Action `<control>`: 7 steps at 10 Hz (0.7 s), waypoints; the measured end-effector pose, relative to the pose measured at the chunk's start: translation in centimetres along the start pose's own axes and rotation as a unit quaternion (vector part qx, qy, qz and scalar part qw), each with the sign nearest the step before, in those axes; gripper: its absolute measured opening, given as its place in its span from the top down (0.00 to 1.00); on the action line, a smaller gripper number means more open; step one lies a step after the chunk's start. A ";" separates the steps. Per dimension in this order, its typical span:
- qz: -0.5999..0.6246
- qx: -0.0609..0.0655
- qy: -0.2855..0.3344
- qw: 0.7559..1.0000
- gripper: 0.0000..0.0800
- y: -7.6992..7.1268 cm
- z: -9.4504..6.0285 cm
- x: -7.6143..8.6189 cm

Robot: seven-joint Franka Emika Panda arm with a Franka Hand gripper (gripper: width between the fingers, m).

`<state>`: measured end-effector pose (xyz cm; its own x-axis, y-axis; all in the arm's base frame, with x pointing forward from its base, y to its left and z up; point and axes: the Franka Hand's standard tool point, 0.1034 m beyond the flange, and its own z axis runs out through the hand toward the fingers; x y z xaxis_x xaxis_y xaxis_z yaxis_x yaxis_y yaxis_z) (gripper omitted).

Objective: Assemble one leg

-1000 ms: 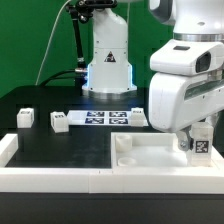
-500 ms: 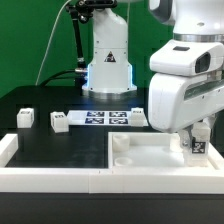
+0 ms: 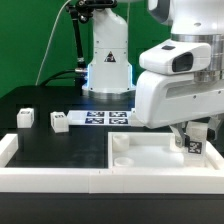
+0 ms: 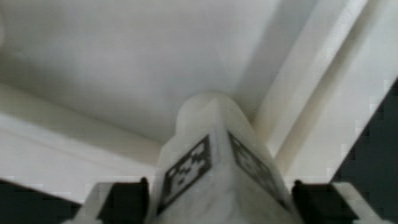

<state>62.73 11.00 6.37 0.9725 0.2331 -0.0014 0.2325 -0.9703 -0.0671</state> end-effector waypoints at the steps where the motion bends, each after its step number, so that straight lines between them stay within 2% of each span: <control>1: 0.062 0.002 0.000 0.998 0.51 0.0 0.0 0.0; 2: 0.126 0.007 0.000 0.992 0.51 0.1 0.0 -0.1; 4: 0.218 0.007 -0.001 0.976 0.51 0.0 0.0 -0.1; 7: 0.385 0.011 -0.005 0.923 0.51 -0.1 0.1 -0.2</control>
Offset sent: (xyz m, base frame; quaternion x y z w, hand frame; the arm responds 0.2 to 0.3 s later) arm -0.0024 -0.0047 -0.0008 0.0003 0.0049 0.2372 0.9714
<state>62.52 11.03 6.29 0.8488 -0.5246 -0.0660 -0.5282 -0.8468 -0.0627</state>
